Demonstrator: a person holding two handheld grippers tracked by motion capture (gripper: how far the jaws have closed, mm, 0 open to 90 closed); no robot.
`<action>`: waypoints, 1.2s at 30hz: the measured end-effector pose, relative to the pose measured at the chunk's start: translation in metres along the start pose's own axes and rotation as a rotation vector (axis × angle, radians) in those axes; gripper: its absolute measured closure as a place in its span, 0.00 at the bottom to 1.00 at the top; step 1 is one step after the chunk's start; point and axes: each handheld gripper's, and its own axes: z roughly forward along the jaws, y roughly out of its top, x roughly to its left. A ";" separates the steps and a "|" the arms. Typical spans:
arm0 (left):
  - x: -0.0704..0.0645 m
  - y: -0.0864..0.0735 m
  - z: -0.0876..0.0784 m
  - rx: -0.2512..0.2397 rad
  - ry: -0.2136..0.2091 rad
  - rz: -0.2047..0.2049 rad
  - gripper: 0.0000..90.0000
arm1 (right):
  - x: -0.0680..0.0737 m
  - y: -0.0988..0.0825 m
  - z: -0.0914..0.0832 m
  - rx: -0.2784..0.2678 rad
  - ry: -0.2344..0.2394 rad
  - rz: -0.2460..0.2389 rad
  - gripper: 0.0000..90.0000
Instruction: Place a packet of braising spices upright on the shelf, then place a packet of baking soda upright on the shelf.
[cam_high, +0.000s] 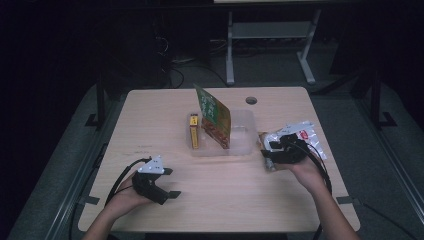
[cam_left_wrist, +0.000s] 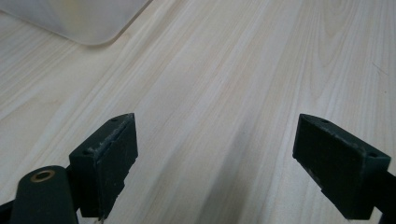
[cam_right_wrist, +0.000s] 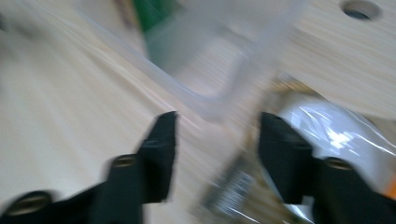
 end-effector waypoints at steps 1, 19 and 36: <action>0.000 0.000 0.000 -0.002 0.001 -0.002 0.15 | -0.004 -0.002 0.001 0.004 -0.021 0.011 0.72; -0.001 0.001 0.004 0.017 -0.009 0.004 0.15 | -0.037 -0.013 0.040 0.075 -0.110 0.060 1.00; -0.004 0.001 0.005 0.019 -0.028 0.002 0.15 | -0.021 -0.028 0.017 0.165 -0.051 0.056 1.00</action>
